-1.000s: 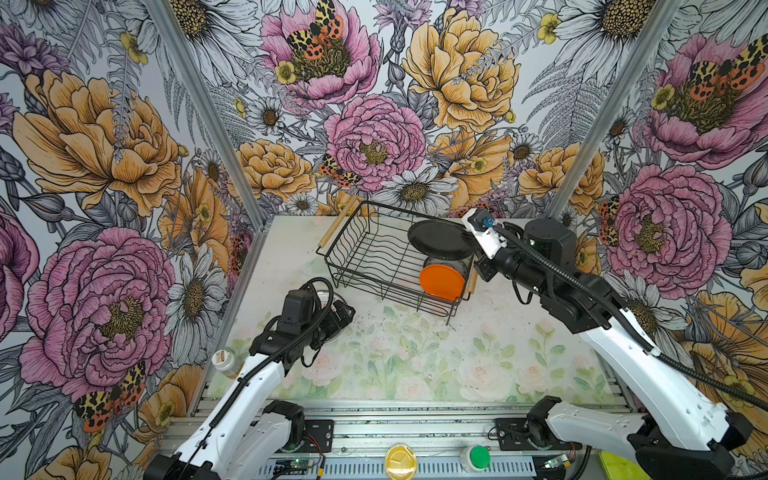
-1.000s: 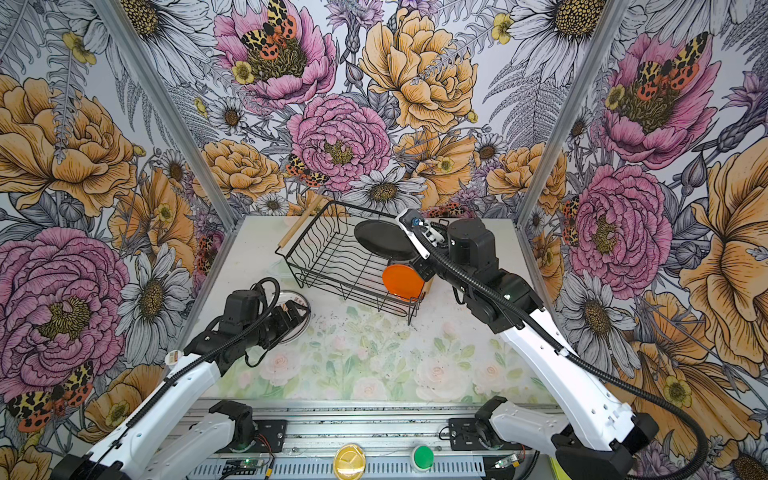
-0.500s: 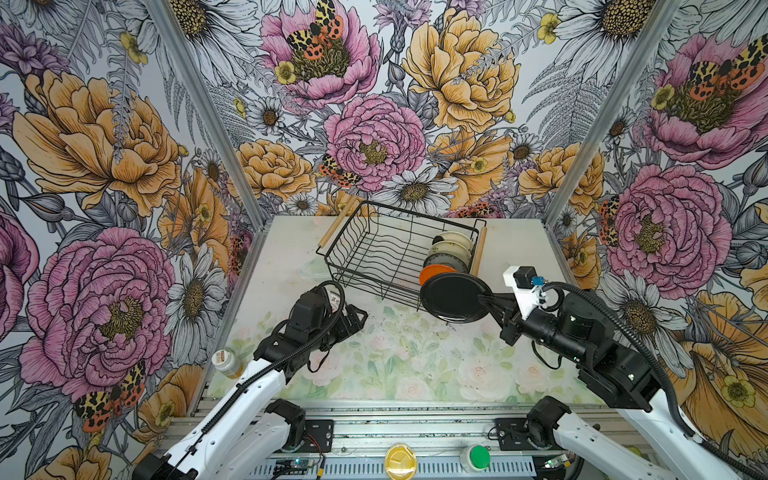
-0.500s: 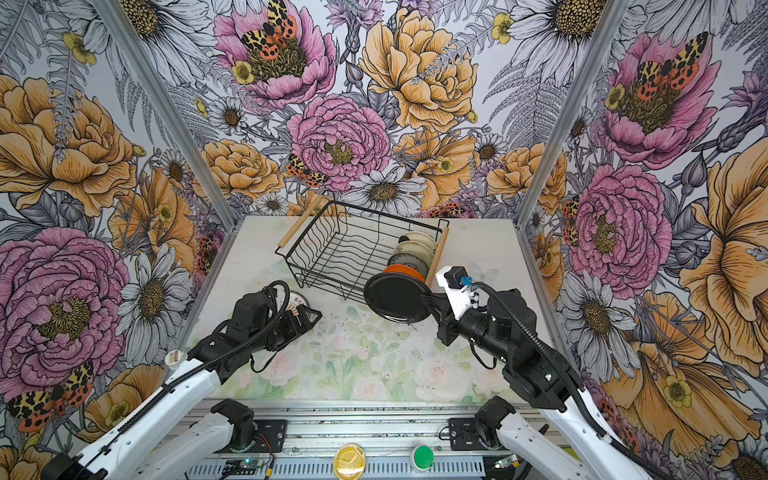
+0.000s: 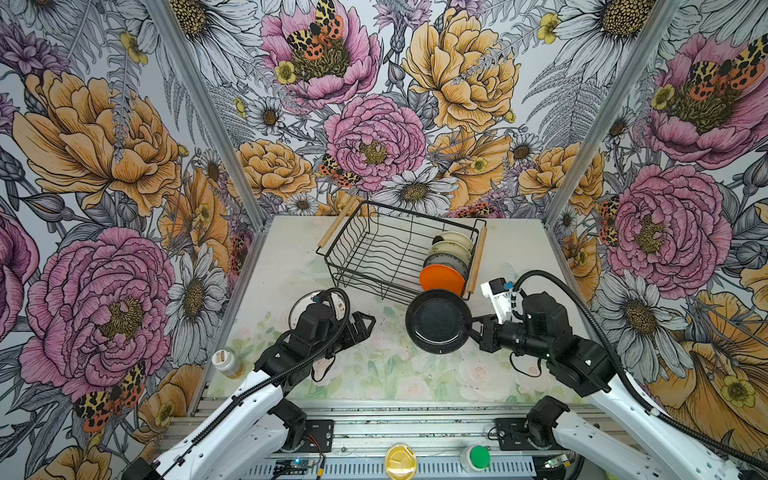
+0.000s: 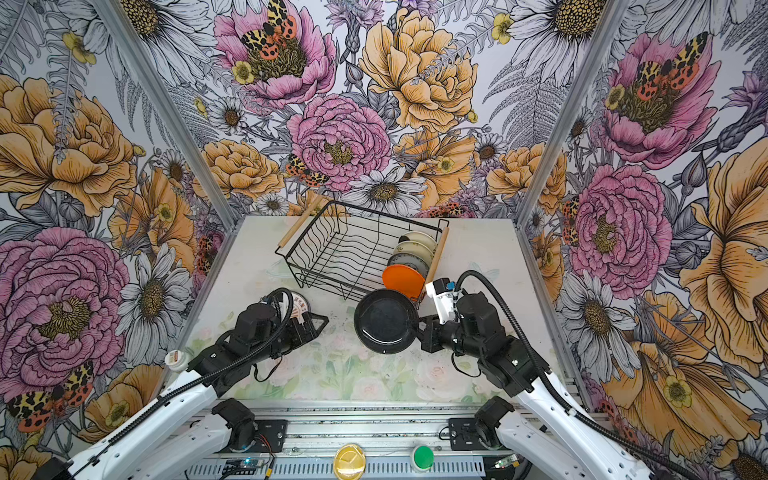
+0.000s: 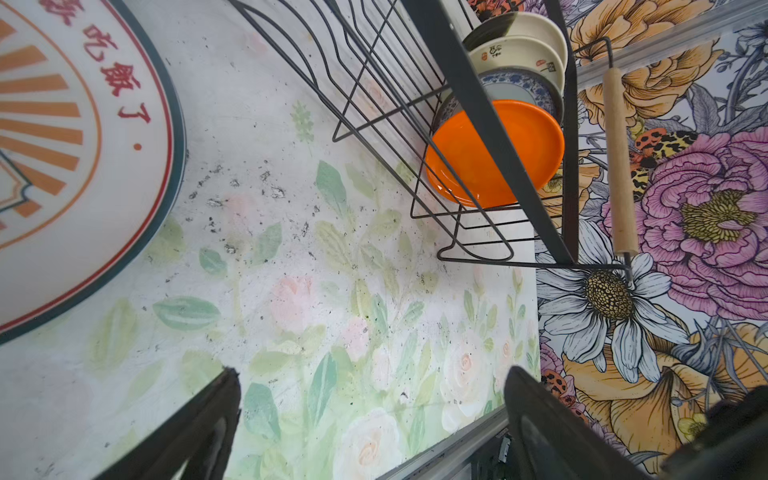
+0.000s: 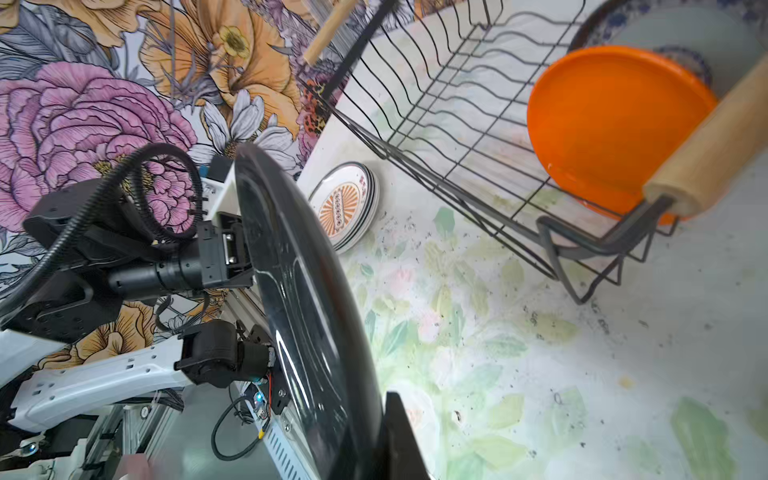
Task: Unload the plates from the dish rack
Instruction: 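Carry the black plate with the right gripper toward the left gripper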
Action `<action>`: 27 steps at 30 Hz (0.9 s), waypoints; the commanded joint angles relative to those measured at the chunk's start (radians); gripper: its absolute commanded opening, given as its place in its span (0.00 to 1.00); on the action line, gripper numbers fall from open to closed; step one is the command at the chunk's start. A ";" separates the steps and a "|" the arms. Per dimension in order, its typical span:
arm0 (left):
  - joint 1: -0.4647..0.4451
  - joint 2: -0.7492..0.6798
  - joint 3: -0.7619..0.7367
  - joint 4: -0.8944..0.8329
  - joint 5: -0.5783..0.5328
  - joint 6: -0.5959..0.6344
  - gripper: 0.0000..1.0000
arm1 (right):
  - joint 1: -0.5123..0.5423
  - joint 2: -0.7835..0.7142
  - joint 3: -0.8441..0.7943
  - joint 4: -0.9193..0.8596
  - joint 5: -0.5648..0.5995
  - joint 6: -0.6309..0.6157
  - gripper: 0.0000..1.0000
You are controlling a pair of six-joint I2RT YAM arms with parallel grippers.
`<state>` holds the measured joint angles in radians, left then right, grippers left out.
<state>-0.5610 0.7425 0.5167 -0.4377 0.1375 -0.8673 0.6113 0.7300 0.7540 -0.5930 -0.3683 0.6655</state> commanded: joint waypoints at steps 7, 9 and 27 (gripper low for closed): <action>-0.020 -0.067 -0.079 0.108 0.009 -0.022 0.96 | 0.035 0.086 -0.044 0.059 -0.032 0.191 0.00; -0.026 -0.076 -0.088 0.125 0.022 -0.021 0.95 | 0.043 0.117 -0.042 0.071 -0.035 0.201 0.00; -0.183 0.032 -0.072 0.305 0.092 0.058 0.70 | 0.084 0.252 -0.015 0.200 -0.090 0.259 0.00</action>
<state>-0.7231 0.7597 0.4297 -0.1875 0.2150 -0.8402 0.6846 0.9852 0.7094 -0.4652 -0.4328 0.9028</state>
